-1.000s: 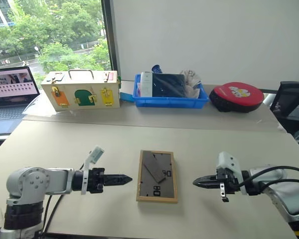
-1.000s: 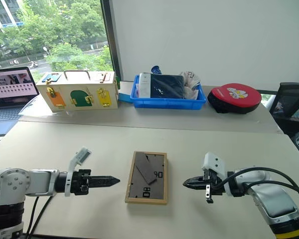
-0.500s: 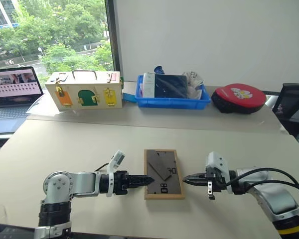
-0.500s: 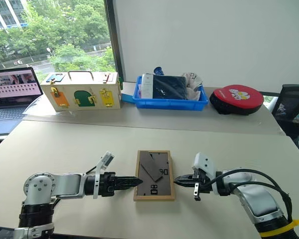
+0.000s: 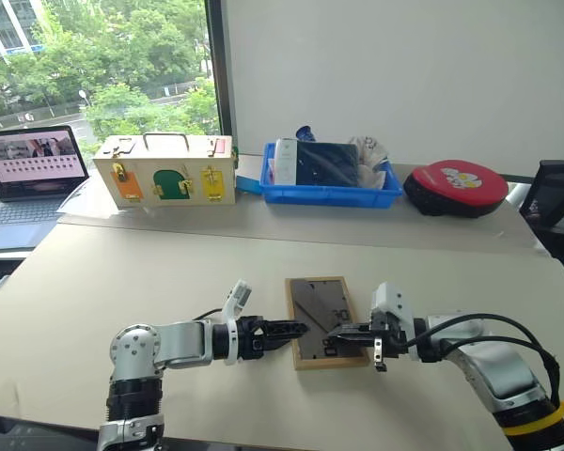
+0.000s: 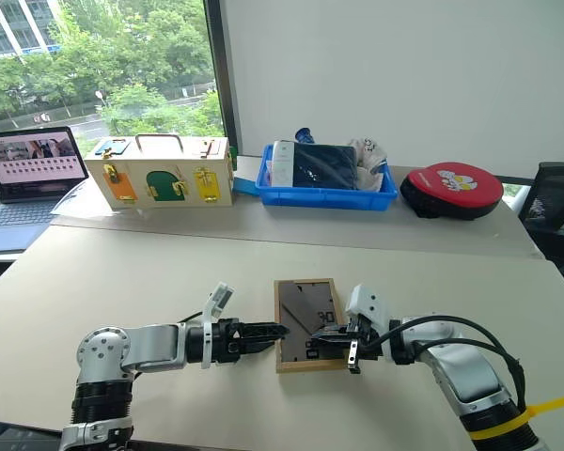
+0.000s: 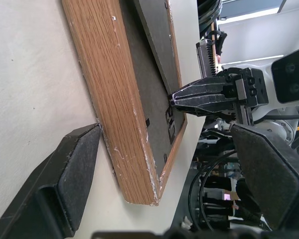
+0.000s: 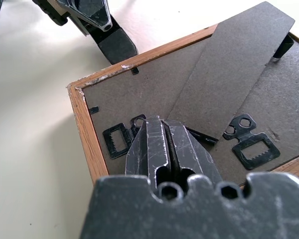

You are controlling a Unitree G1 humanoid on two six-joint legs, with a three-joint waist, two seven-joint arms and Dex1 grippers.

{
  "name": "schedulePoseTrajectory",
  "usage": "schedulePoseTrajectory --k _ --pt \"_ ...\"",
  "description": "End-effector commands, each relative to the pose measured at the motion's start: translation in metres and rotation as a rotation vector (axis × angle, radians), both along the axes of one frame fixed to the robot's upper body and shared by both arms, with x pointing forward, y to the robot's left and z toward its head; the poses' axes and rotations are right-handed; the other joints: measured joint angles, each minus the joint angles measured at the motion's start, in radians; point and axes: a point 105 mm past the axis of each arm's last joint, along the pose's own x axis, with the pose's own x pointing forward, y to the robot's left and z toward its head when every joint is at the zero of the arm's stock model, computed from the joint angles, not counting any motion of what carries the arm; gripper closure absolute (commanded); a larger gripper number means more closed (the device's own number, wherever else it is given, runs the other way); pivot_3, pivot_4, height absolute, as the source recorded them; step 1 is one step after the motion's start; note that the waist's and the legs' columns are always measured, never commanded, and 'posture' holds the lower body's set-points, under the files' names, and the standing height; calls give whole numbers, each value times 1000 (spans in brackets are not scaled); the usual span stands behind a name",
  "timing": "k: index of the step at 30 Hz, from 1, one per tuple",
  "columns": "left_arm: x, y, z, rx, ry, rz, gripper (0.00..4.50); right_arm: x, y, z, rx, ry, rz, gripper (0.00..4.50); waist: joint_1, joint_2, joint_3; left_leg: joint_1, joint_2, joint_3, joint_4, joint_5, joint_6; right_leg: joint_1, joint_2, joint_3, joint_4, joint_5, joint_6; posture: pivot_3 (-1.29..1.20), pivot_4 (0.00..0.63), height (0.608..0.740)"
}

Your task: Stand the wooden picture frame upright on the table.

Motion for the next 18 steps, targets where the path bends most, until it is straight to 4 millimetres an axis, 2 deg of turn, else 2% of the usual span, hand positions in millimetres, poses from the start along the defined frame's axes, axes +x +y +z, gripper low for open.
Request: schedulePoseTrajectory --k 1,4,8,13,15,18 --pt "-2 21 -2 46 5 29 34 16 -31 29 -4 -84 -85 4500 -5 0 0 0 0 0 0 0 0 0 0 0 0 0 0 0 150 726" --pt "-4 32 -2 70 14 39 34 25 -56 36 -62 -108 -135 4500 -11 0 0 0 0 0 -1 0 0 0 0 0 0 0 0 0 150 726" --pt "0 25 -2 65 19 43 34 27 -68 21 -174 -104 -129 4500 -11 0 0 1 0 0 -2 0 0 -1 0 0 -1 0 -1 0 150 726" --pt "-3 2 -2 77 8 -24 34 26 -60 4 -225 -98 -88 4500 0 0 0 0 0 0 -2 0 0 0 0 0 -2 0 0 0 150 726" --pt "-2 -11 -6 97 16 -51 34 24 -51 -4 -254 -100 -50 4500 4 0 0 0 0 0 -2 0 0 1 0 0 -3 0 0 0 150 726" --pt "3 -27 -6 65 30 -57 34 22 -32 -5 -199 -100 -17 4500 9 0 0 0 -1 0 -2 0 0 3 0 0 -7 0 0 0 150 726"
